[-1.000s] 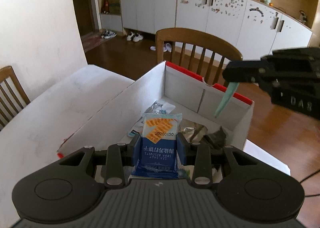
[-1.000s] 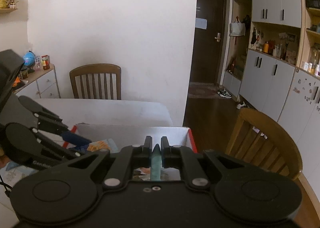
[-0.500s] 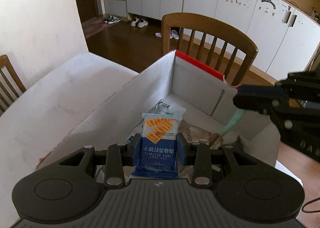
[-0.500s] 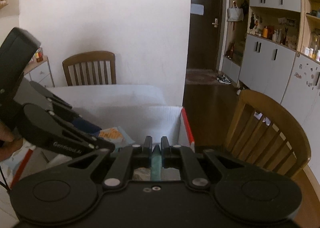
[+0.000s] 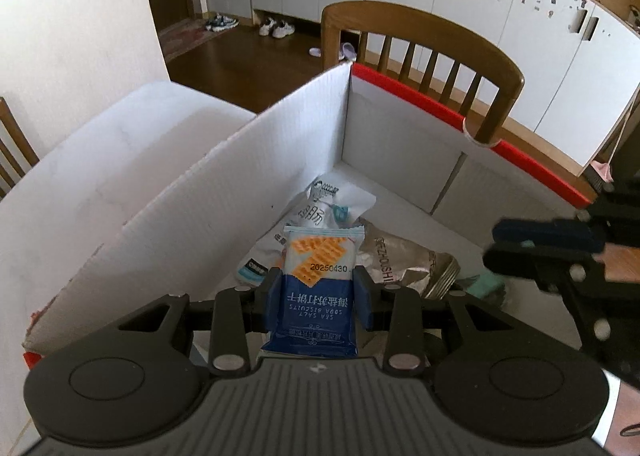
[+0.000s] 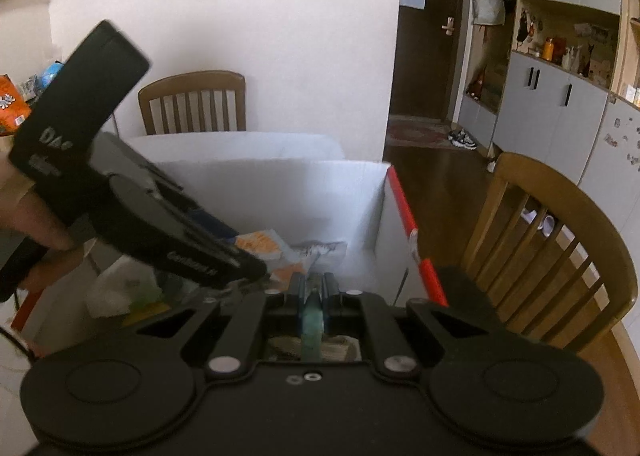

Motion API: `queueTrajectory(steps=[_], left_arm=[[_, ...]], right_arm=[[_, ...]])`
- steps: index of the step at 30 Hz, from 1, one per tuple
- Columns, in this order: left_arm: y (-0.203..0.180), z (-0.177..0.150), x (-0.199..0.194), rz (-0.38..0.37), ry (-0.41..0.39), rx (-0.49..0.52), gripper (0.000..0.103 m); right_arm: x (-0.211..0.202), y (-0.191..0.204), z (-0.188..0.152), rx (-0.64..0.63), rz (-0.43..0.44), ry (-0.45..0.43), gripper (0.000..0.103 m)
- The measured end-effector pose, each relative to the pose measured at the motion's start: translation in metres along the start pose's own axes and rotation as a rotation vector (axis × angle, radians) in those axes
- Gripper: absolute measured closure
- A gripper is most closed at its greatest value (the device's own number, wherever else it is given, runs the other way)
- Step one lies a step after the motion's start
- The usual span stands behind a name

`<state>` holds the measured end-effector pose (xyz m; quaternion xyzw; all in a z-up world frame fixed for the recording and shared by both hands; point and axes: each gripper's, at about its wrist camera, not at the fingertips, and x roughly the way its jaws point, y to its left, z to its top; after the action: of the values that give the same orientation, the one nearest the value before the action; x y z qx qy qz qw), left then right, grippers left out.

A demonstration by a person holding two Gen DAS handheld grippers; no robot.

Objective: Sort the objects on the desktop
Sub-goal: 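Lower both tools into the shoebox and open them to release both items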

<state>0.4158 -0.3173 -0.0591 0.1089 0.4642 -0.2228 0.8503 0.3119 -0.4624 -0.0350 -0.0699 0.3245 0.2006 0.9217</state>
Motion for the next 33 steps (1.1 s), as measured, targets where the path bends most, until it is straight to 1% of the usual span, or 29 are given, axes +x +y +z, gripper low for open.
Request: queueTrajectory(steps=[4,10,12,14,17,19,21,26,33], left_arm=[[0.001,-0.001,0.006,-0.018,0.031,-0.025,0.067],[0.005,-0.001,0.008,-0.017,0.038,-0.053,0.066],[0.008,-0.001,0.008,-0.021,0.044,-0.074,0.066],[0.009,-0.002,0.007,-0.023,0.042,-0.082,0.065],[0.008,-0.002,0.006,-0.02,0.035,-0.081,0.06],[0.007,-0.003,0.004,-0.024,0.029,-0.091,0.048],[0.006,-0.003,0.001,-0.029,0.017,-0.095,0.044],[0.003,-0.003,-0.009,-0.028,-0.012,-0.092,0.043],[0.004,-0.007,-0.029,-0.029,-0.047,-0.11,0.042]], right_arm=[[-0.001,0.002,-0.003,-0.007,0.006,0.019,0.095],[0.001,-0.002,-0.005,0.001,0.001,0.046,0.095],[0.002,-0.004,-0.006,0.005,0.0,0.049,0.091],[0.001,-0.004,-0.006,0.007,-0.011,0.049,0.085],[0.001,-0.007,-0.007,0.016,-0.014,0.052,0.084],[0.0,-0.008,-0.008,0.022,-0.015,0.052,0.083],[-0.001,-0.01,-0.008,0.026,-0.017,0.048,0.079],[-0.006,-0.011,-0.005,0.034,-0.014,0.04,0.07],[-0.013,-0.013,-0.002,0.052,0.004,0.048,0.069]])
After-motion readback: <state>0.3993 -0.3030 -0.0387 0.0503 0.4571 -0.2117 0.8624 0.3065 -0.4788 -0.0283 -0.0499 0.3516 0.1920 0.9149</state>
